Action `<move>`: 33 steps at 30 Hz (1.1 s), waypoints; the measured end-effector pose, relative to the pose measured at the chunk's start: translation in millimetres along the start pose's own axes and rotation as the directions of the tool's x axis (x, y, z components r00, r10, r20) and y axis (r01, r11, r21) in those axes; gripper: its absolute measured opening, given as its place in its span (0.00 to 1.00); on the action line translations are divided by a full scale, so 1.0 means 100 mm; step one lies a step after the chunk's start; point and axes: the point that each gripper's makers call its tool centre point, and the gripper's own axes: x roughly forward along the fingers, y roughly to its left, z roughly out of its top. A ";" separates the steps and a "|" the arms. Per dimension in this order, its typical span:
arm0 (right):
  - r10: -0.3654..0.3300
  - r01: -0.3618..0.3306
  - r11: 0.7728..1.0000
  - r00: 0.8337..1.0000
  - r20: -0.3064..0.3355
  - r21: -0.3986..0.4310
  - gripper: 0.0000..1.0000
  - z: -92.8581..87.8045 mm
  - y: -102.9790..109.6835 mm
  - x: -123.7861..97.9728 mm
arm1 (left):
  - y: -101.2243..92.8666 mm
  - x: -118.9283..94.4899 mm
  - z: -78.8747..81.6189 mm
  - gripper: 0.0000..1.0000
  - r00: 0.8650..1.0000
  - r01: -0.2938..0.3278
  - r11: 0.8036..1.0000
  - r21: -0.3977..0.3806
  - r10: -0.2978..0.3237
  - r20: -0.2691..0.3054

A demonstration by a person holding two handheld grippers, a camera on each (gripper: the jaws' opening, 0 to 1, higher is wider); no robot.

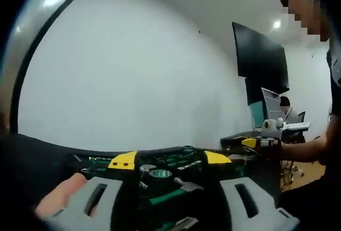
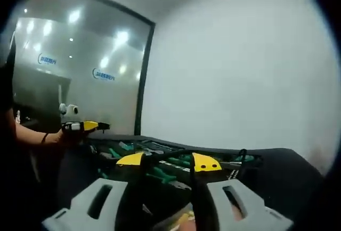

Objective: Pick up the tools and put them into their designated positions in the toolbox.

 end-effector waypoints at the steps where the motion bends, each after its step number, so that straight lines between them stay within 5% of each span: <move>1: 0.000 0.000 1.000 1.000 -0.003 -0.001 0.30 -0.01 0.01 0.00 | 0.00 0.00 0.00 0.46 1.000 0.000 1.000 -0.001 0.000 0.001; 33: 0.016 -0.016 1.000 1.000 -0.013 0.011 0.30 -0.01 0.07 0.01 | -0.03 0.01 -0.03 0.42 1.000 0.002 1.000 0.015 -0.001 -0.020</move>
